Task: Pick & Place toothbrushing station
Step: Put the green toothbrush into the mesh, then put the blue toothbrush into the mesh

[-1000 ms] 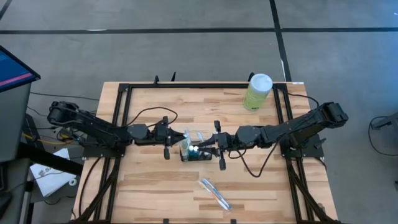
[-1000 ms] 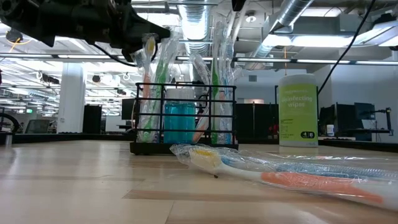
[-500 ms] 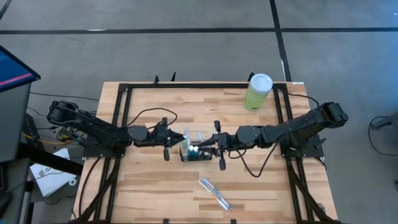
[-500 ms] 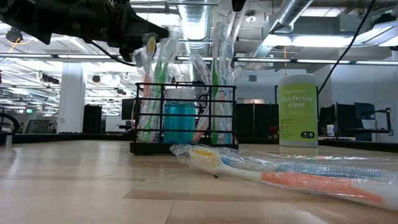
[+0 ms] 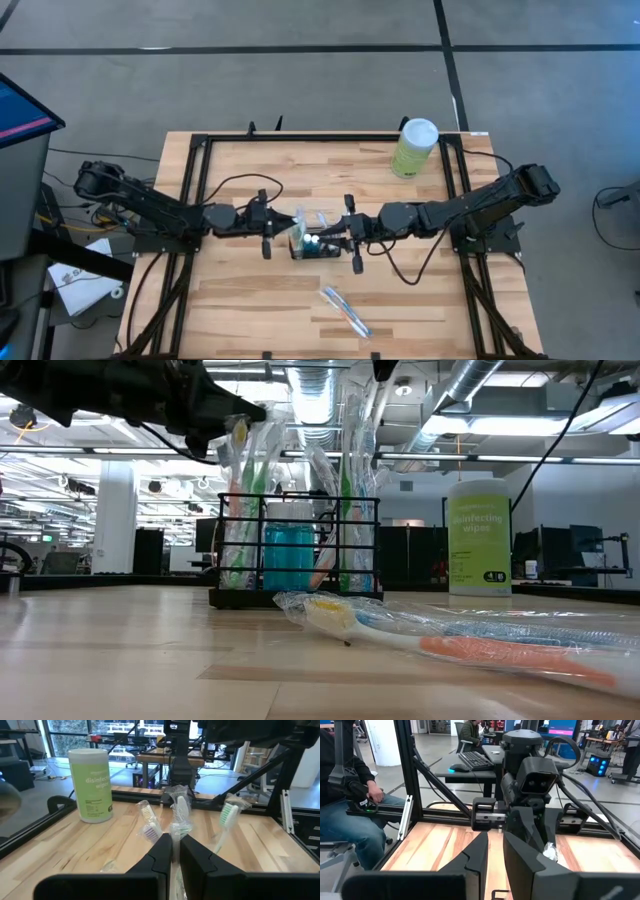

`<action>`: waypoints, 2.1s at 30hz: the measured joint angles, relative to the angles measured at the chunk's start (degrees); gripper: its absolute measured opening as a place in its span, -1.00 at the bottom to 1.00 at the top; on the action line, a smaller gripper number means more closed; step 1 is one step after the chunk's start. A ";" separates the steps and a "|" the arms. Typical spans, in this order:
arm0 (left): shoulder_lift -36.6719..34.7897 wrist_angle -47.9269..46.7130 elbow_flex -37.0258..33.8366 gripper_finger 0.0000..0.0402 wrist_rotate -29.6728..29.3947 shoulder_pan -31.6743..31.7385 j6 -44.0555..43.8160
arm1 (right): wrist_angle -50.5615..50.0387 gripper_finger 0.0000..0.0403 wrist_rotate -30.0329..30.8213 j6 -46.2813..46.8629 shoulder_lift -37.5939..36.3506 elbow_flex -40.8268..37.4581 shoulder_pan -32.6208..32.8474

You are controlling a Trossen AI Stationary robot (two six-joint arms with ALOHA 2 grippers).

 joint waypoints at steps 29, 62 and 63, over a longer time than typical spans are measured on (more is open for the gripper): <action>-0.16 -4.09 -0.02 -0.91 -1.88 -0.57 -4.17 | 0.26 -0.74 0.00 0.00 0.00 0.00 0.00; -6.18 -4.88 -0.19 -0.16 -3.37 -2.31 -0.21 | -2.56 -0.74 -0.05 2.02 0.00 0.00 0.00; -7.03 -4.88 -0.19 -0.16 -3.39 -2.51 0.24 | -3.20 -0.74 -0.07 2.20 0.00 0.00 0.01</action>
